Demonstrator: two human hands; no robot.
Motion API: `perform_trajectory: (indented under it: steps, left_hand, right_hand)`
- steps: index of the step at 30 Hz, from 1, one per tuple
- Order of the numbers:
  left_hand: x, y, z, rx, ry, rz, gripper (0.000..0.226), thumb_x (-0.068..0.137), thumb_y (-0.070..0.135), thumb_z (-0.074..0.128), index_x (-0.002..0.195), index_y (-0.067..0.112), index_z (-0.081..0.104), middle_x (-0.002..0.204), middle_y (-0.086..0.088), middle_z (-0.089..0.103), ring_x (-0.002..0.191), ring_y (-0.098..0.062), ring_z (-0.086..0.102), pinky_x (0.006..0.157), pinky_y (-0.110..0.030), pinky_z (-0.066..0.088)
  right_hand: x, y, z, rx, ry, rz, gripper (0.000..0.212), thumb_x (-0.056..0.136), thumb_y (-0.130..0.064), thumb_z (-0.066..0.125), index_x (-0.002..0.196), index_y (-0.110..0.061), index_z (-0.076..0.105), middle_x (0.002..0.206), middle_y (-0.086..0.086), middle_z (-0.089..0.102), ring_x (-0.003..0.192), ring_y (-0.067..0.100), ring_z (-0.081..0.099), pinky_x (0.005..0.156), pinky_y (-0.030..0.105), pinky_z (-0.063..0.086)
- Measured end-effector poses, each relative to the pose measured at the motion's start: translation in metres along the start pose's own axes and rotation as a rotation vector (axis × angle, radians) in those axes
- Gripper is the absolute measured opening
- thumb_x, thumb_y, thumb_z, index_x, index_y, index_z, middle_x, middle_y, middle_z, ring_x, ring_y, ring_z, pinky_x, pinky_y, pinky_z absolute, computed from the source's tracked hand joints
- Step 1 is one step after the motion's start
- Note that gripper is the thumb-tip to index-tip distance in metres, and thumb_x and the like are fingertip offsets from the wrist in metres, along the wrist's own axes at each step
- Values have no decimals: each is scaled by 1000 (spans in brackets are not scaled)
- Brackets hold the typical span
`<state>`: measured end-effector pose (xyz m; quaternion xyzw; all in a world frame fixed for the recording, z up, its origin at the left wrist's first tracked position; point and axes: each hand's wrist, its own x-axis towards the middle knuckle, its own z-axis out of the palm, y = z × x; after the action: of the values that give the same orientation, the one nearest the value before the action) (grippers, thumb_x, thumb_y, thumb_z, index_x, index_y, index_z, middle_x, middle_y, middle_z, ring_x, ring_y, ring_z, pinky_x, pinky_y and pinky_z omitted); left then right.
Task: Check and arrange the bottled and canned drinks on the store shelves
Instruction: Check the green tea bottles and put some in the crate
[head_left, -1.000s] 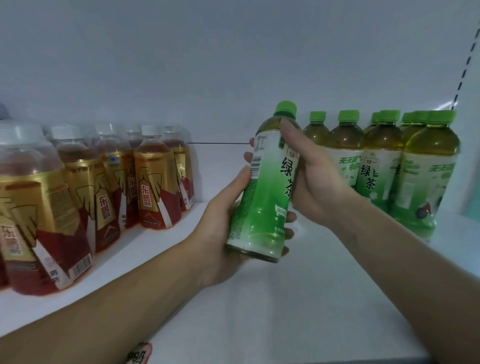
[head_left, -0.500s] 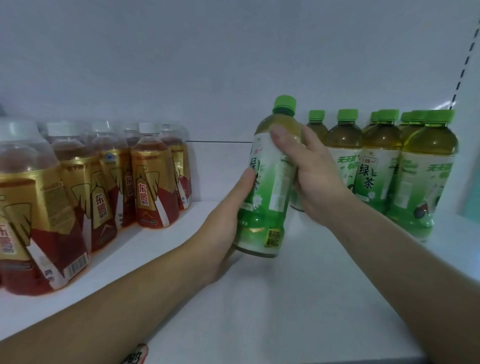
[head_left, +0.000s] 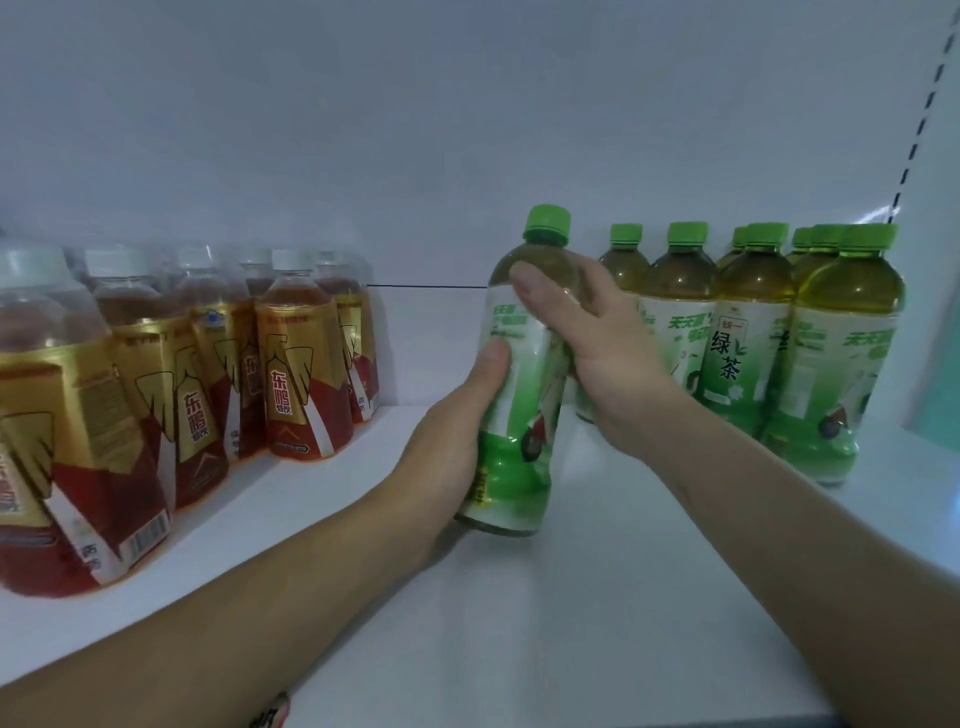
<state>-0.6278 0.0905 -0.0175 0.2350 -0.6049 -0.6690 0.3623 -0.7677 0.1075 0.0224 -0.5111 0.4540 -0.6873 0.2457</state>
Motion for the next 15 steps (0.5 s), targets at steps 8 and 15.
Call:
perform_trajectory:
  steps: [8, 15]
  left_hand:
    - [-4, 8, -6, -174, -45, -114, 68, 91, 71, 39, 109, 16, 74, 88, -12, 74, 71, -24, 70, 67, -33, 58]
    - [-5, 10, -3, -187, 10, -96, 65, 92, 67, 42, 102, 12, 75, 83, -14, 73, 64, -25, 68, 63, -32, 57]
  right_hand:
    - [0, 1, -1, 85, -58, 58, 56, 86, -33, 74, 135, -15, 56, 110, 4, 75, 95, 19, 74, 80, 36, 58]
    - [0, -1, 3, 97, -98, 78, 70, 78, -50, 79, 135, -19, 53, 119, 4, 72, 107, 20, 71, 96, 43, 56]
